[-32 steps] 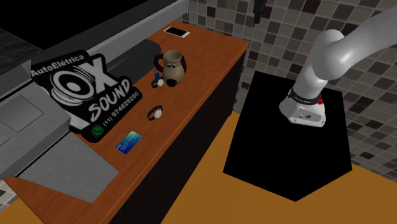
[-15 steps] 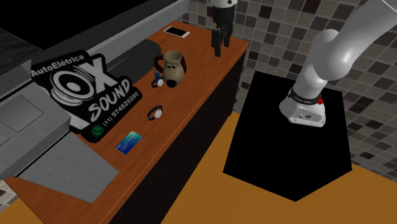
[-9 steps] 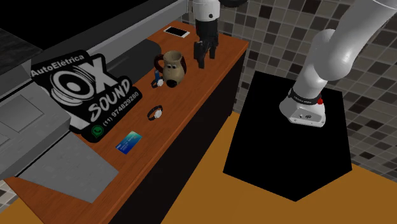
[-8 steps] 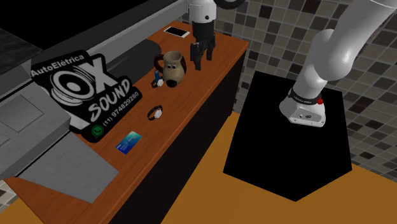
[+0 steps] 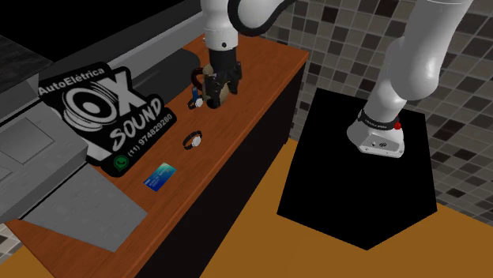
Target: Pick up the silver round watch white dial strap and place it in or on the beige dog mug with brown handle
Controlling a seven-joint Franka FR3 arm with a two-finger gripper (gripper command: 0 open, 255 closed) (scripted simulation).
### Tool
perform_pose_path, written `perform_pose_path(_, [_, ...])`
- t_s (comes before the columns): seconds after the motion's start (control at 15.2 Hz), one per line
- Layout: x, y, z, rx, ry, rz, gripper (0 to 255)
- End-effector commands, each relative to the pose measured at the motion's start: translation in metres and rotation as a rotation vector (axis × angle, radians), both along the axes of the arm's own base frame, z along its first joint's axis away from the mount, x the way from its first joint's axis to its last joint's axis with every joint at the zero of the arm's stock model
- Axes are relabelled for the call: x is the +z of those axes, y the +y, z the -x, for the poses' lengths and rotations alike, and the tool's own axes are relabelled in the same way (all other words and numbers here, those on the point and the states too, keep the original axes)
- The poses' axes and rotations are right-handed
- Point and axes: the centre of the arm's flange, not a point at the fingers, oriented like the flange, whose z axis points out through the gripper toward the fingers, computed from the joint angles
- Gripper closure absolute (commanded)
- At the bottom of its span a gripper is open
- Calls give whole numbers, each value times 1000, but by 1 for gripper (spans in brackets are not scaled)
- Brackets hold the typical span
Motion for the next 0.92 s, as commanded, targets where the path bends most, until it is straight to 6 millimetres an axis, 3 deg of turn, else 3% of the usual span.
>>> perform_pose_path(0.0, [-8,19,-14,-12,-1,-12,0])
perform_pose_path(0.4, [-33,71,-60,-46,-4,-47,0])
perform_pose_path(0.86, [-65,82,-61,-48,-4,-49,0])
